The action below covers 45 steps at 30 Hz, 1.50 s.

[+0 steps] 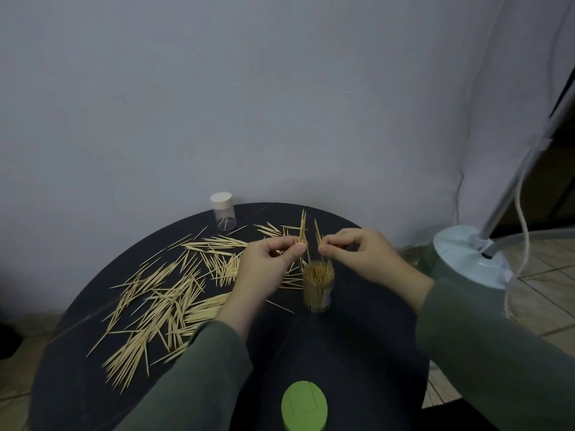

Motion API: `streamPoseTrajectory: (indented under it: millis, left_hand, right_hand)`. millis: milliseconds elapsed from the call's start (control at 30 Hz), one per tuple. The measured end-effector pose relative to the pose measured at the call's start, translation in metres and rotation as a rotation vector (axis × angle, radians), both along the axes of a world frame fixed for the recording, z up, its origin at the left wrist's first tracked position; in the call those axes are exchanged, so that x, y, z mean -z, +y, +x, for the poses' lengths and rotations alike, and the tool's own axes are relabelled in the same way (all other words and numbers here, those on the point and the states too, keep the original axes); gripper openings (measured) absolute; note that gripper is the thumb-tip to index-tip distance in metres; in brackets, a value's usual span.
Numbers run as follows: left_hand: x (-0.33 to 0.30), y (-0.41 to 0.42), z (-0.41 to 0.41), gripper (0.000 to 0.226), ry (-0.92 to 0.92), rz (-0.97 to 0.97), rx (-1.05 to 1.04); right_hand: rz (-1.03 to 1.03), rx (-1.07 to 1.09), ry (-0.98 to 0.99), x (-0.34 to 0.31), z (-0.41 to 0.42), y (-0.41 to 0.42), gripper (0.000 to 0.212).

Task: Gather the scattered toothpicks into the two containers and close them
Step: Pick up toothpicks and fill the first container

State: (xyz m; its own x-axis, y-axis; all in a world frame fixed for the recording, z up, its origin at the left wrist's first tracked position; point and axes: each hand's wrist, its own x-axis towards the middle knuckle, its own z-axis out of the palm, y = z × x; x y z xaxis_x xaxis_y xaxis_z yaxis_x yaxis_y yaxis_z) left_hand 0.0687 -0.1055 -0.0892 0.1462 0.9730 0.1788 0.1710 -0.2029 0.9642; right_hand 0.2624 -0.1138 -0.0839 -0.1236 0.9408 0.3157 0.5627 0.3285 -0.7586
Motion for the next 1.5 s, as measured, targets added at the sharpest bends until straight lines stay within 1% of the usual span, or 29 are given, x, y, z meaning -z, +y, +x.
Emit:
streamPoseTrajectory:
  millis: [100, 233, 333, 433, 633, 800, 933, 1033, 1100, 1167, 1267, 1367, 1433, 1500]
  left_hand:
    - [0.002, 0.001, 0.000, 0.013, -0.046, -0.011, -0.002]
    - [0.002, -0.001, 0.007, 0.022, -0.159, -0.051, 0.011]
    - [0.003, -0.004, 0.015, 0.019, -0.255, -0.113, 0.008]
    - [0.010, -0.005, 0.018, 0.015, -0.262, -0.140, 0.010]
    - [0.025, -0.008, 0.021, 0.012, -0.202, -0.178, 0.027]
    - [0.027, -0.007, 0.021, 0.012, -0.138, -0.167, 0.034]
    - [0.028, -0.004, 0.015, 0.011, -0.010, -0.110, 0.055]
    - [0.022, -0.001, 0.011, 0.007, 0.130, -0.057, 0.062]
    - [0.017, 0.001, 0.009, 0.012, 0.256, 0.000, 0.063]
    - [0.013, 0.002, 0.007, 0.021, 0.324, 0.048, 0.060]
    - [0.008, 0.000, 0.006, 0.033, 0.353, 0.064, 0.075]
    - [0.004, -0.003, 0.005, 0.041, 0.337, 0.082, 0.125]
    - [0.003, -0.005, 0.006, 0.037, 0.343, 0.120, 0.126]
    - [0.002, -0.007, 0.007, 0.028, 0.367, 0.192, 0.083]
  right_hand:
    - [0.003, 0.028, 0.057, 0.001, 0.001, 0.001, 0.015]
    - [-0.026, 0.011, 0.137, 0.004, 0.000, 0.002, 0.020]
    - [-0.075, -0.002, 0.202, 0.008, -0.001, 0.004, 0.027]
    - [-0.139, -0.018, 0.280, 0.012, -0.001, 0.004, 0.027]
    - [-0.191, -0.028, 0.345, 0.014, 0.003, 0.003, 0.020]
    - [-0.179, -0.043, 0.334, 0.014, 0.002, 0.003, 0.014]
    - [-0.204, -0.037, 0.185, 0.017, 0.003, 0.005, 0.019]
    - [-0.243, -0.045, 0.106, 0.015, 0.007, 0.005, 0.025]
    - [-0.245, -0.053, 0.060, 0.013, 0.008, 0.004, 0.026]
    - [-0.254, -0.055, 0.041, 0.011, 0.007, 0.003, 0.025]
    - [-0.251, -0.057, 0.043, 0.010, 0.006, 0.001, 0.022]
    - [-0.237, -0.053, 0.019, 0.009, 0.006, 0.000, 0.018]
    - [-0.234, -0.045, -0.011, 0.008, 0.006, 0.000, 0.015]
    - [-0.234, -0.047, -0.028, 0.006, 0.005, -0.001, 0.014]
